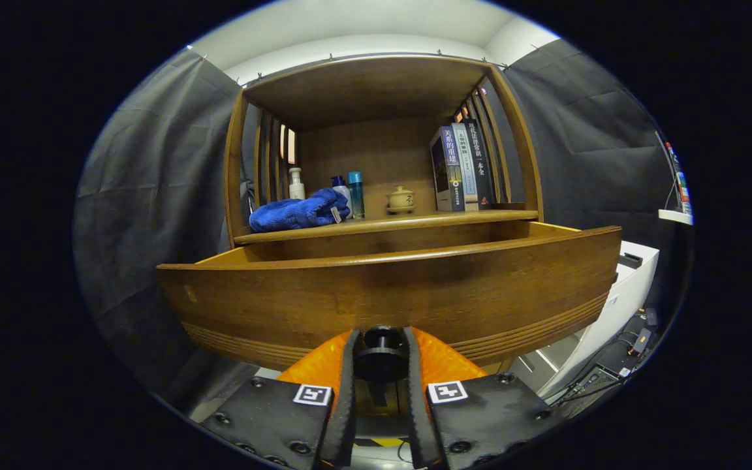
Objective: Pull open the drawer, take out the items inside it, and place them on the countertop above the cabinet.
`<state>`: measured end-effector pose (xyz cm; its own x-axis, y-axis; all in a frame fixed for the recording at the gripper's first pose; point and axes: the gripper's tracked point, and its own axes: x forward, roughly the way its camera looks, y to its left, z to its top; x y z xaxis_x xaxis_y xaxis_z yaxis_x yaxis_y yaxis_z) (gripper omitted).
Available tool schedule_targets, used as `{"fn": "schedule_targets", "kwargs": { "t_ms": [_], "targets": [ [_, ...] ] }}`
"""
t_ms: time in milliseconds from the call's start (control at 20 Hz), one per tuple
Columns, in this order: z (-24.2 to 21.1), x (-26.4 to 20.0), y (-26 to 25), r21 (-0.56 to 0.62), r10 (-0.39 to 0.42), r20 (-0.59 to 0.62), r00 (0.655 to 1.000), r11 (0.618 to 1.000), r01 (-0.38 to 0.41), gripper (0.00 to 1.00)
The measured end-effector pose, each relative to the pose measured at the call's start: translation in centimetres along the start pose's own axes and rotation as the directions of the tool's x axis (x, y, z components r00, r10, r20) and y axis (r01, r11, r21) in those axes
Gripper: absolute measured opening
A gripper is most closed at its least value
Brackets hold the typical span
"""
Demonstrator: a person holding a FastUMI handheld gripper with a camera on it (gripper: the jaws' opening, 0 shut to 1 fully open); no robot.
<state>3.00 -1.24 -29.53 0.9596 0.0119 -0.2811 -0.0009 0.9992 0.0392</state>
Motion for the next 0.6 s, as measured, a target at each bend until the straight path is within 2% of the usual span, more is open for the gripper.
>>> {"fn": "schedule_targets", "kwargs": {
  "t_ms": [350,550,600],
  "targets": [
    [-0.9,-2.3,0.1,-0.002,-0.001,-0.044,0.999,1.000,0.000,0.40],
    [-0.9,-2.3,-0.2,-0.016,-0.014,-0.040,0.999,1.000,0.013,0.44],
    [-0.8,-2.3,-0.2,-0.012,-0.015,-0.040,0.999,1.000,0.015,0.48]
  ]
}}
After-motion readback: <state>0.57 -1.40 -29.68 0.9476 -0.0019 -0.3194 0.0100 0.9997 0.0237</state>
